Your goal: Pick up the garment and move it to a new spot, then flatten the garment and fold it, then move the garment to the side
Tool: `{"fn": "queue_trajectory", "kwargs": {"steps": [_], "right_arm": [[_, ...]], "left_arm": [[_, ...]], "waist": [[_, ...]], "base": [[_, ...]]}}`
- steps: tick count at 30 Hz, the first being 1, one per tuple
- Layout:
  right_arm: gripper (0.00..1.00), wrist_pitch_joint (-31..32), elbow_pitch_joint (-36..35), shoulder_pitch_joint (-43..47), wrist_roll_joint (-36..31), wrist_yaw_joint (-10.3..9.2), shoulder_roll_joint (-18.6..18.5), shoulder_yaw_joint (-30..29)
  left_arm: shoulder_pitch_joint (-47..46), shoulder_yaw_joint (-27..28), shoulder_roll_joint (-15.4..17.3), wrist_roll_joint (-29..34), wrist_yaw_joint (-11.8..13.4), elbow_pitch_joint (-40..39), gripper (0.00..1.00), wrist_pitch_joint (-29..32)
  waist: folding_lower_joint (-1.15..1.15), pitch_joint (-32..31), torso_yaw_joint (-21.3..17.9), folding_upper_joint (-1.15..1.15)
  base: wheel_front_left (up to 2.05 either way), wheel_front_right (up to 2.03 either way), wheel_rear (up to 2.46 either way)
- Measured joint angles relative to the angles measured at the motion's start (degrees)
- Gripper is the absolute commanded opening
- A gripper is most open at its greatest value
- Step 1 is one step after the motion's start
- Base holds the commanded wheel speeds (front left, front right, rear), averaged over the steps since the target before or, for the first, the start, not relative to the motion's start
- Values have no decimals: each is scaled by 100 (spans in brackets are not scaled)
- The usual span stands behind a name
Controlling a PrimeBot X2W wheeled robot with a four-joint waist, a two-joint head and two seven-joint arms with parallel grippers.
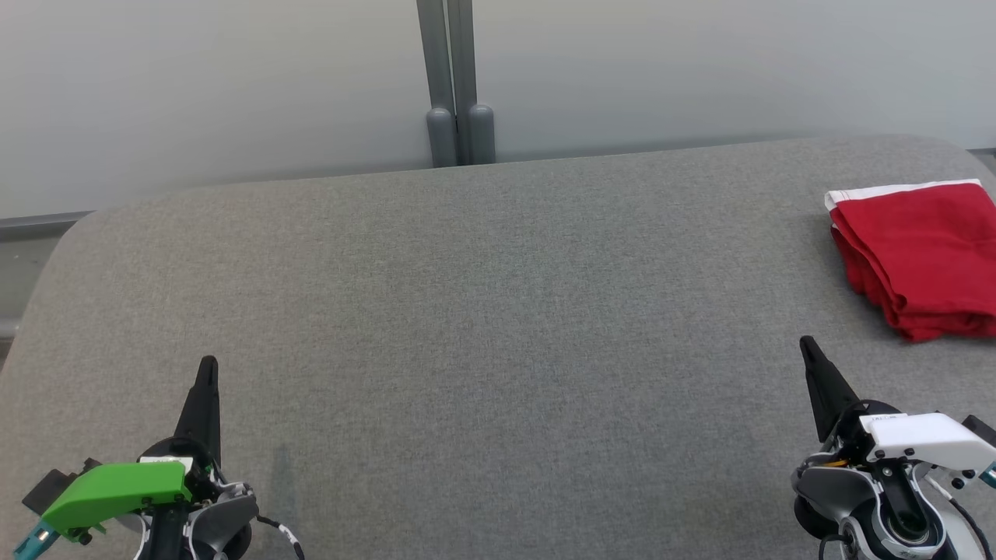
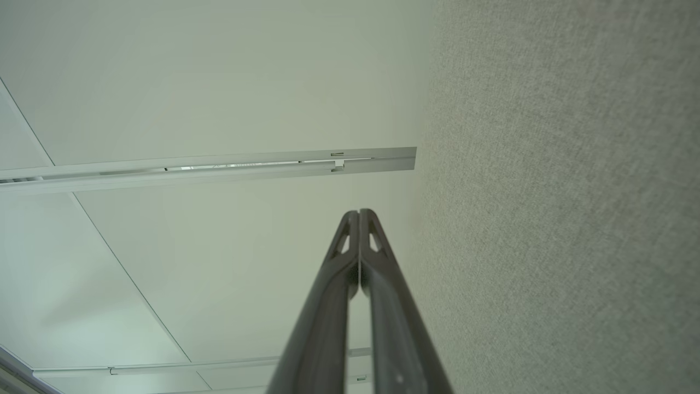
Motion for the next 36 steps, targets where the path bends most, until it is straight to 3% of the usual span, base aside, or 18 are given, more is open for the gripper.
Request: {"fn": "queue_trajectory", "kwargs": {"steps": [36], "right_arm": [[0, 5, 1, -1, 0, 0, 0, -4]], "left_arm": [[0, 0, 1, -1, 0, 0, 0, 0]], "waist": [[0, 0, 0, 0]], "base": [[0, 0, 0]]}}
